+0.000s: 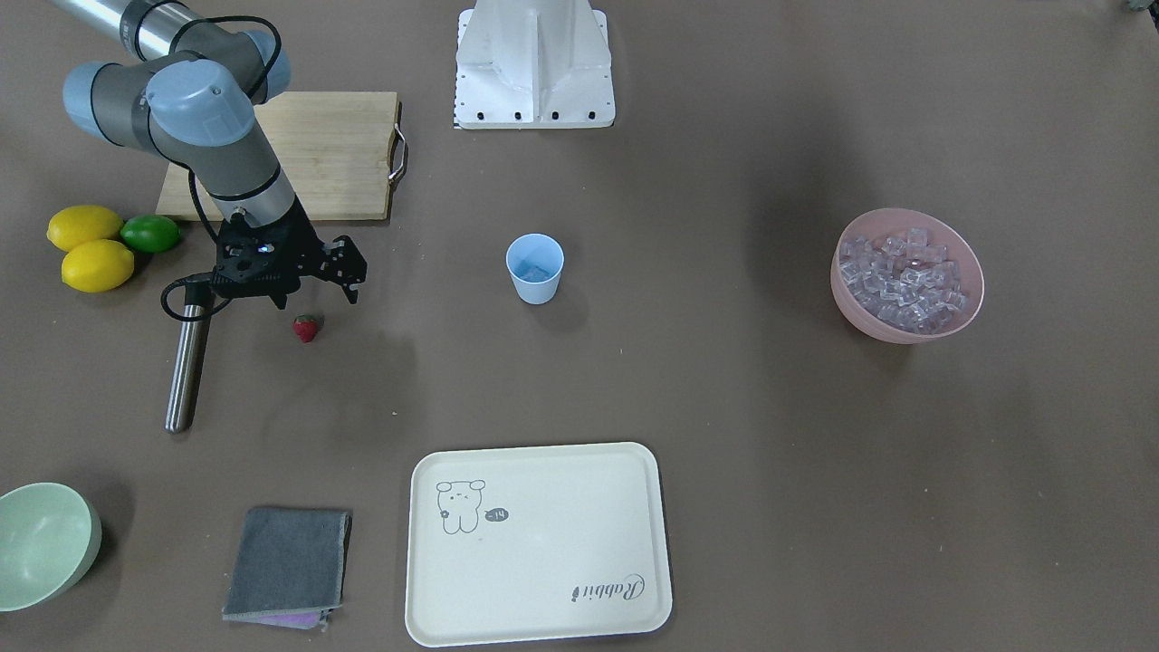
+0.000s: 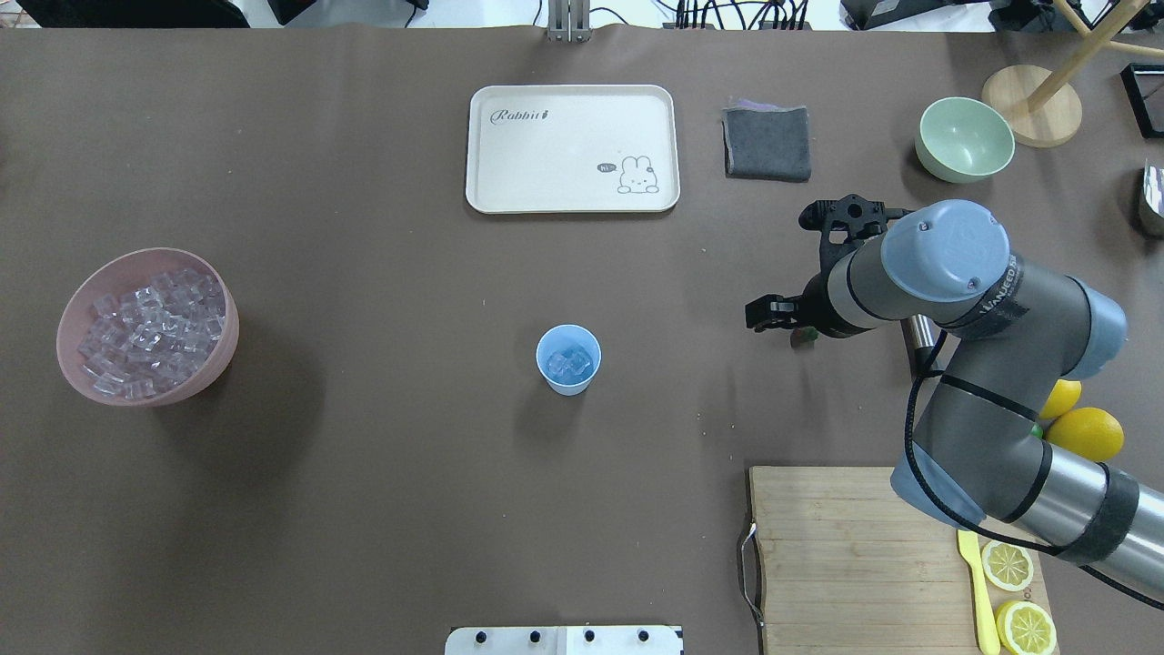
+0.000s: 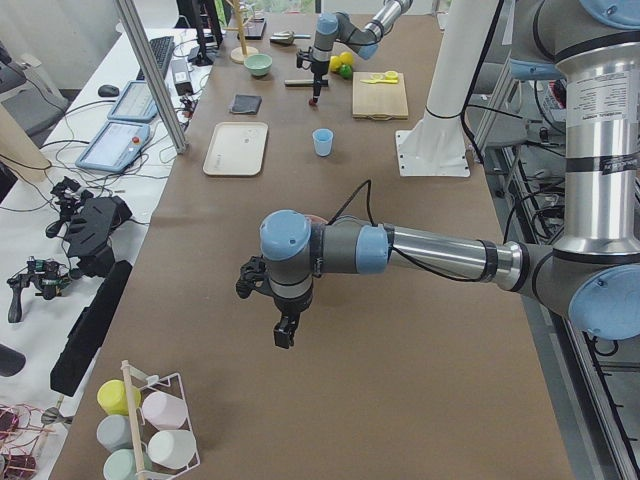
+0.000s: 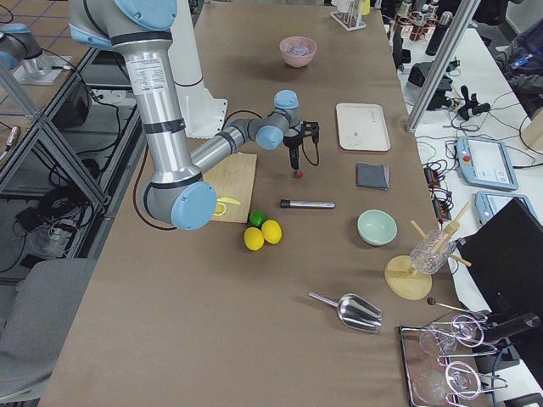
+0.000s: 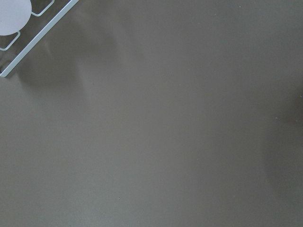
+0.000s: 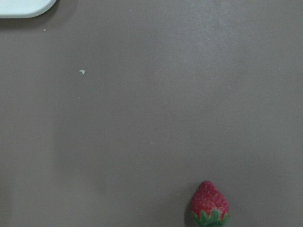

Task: Mash ice and strawberries in cup
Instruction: 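Move the right gripper down over the red strawberry and grasp it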

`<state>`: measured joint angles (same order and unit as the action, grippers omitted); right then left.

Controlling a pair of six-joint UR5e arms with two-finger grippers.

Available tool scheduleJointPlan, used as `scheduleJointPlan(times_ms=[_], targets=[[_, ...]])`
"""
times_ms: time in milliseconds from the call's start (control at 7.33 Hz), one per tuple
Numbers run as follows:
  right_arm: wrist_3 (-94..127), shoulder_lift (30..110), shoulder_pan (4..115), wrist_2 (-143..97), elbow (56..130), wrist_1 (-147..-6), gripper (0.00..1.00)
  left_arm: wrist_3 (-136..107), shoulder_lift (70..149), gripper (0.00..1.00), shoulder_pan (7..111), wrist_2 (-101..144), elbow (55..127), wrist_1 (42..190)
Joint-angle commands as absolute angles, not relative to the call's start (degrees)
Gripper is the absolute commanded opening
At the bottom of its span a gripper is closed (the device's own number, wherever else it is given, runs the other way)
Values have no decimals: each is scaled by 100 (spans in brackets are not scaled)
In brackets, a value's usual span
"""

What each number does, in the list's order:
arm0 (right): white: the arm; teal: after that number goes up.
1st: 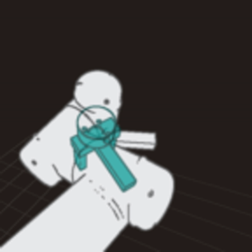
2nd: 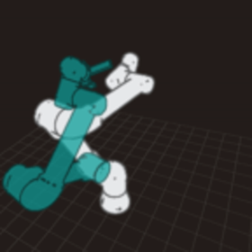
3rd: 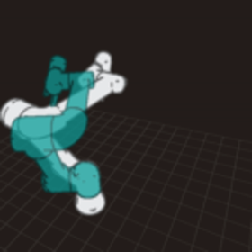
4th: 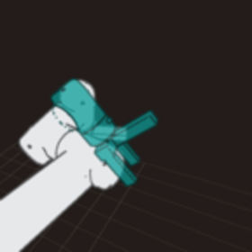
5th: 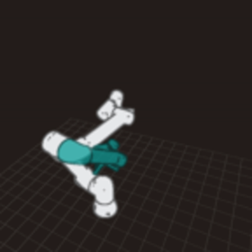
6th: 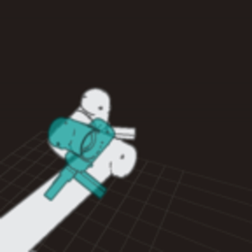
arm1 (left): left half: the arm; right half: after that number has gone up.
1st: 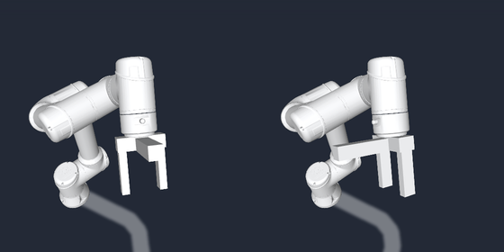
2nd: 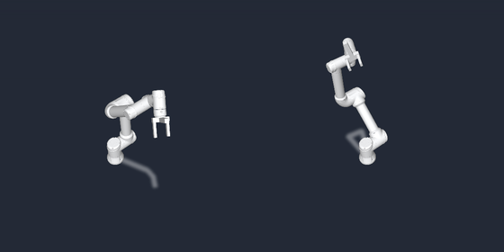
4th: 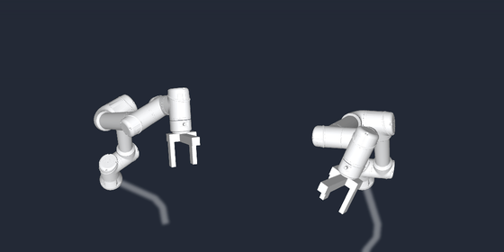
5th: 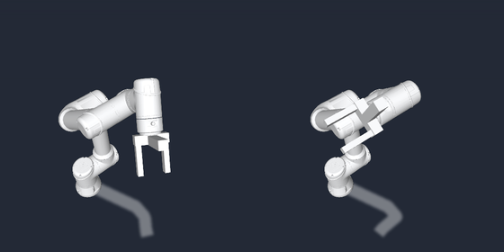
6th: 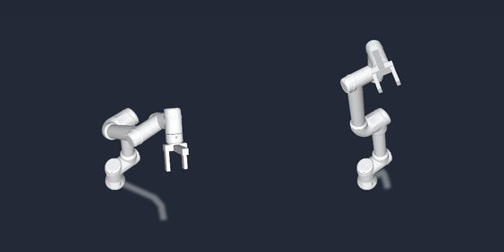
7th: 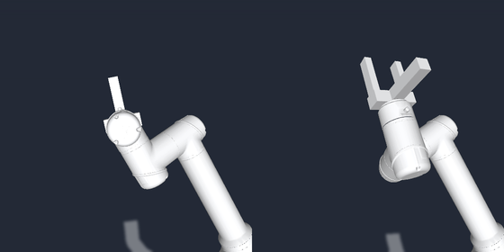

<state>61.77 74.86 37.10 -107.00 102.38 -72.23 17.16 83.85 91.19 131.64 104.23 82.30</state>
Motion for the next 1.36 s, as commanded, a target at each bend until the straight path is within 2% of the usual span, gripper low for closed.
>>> scheduleJointPlan(times_ms=[0,273,409,545,682,818,955,1227], targets=[[5941,7497,3744,-10696,9916,-7137,99,1714,8332,98,9123,13166,10415,8323],[5941,7471,3744,-10670,9756,-7137,96,1714,8279,98,9123,13166,10424,8376],[6002,7462,3753,-10670,9756,-7137,90,1714,8262,98,9123,13166,10424,8480],[6064,7445,3753,-10661,9782,-7128,70,1714,8262,98,9123,13166,10406,8525],[6099,7436,3753,-10670,9774,-7137,34,1714,8262,98,9123,13166,10424,8525],[6091,7436,3744,-10670,9756,-7137,10,1714,8262,98,9123,13166,10441,8525],[6100,7462,3744,-10670,9747,-7137,0,1714,8262,98,9123,13166,10441,8534],[6091,7419,3762,-10722,9826,-7180,0,1714,8262,98,9123,13166,10450,8525]])
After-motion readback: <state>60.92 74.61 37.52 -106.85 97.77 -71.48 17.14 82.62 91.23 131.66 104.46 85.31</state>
